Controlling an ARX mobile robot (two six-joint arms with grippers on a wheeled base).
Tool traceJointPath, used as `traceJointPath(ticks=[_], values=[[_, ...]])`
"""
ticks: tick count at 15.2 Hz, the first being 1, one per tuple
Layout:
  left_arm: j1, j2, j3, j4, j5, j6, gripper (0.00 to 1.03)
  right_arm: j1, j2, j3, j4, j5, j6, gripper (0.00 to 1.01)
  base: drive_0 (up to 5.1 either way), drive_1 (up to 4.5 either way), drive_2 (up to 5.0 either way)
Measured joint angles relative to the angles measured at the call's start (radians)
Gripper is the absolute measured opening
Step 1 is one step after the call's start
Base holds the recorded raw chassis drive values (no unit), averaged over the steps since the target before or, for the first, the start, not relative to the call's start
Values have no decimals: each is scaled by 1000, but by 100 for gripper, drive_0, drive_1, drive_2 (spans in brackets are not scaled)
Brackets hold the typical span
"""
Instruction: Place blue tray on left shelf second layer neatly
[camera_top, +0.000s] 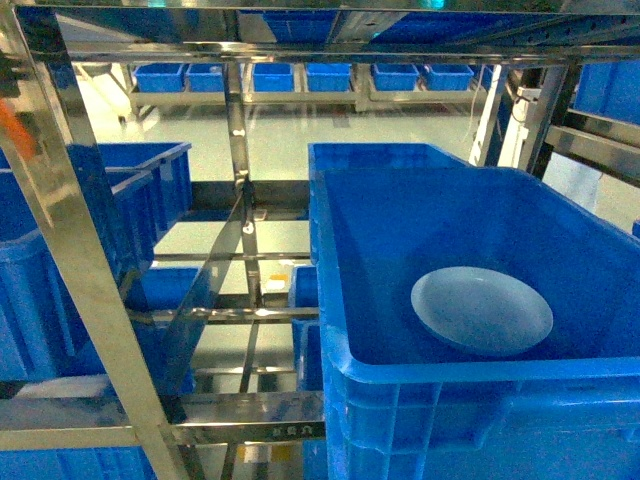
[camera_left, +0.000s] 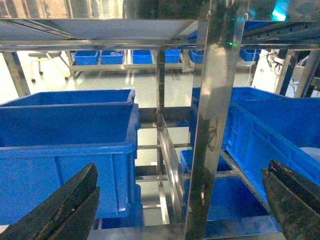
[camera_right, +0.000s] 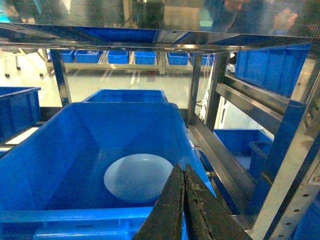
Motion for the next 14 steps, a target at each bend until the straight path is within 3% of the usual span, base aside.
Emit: traceJointPath(ticks=[14], values=[[0, 0, 0, 0, 0, 0, 98, 0, -266, 0, -275, 0, 6, 2, 0, 0, 0]])
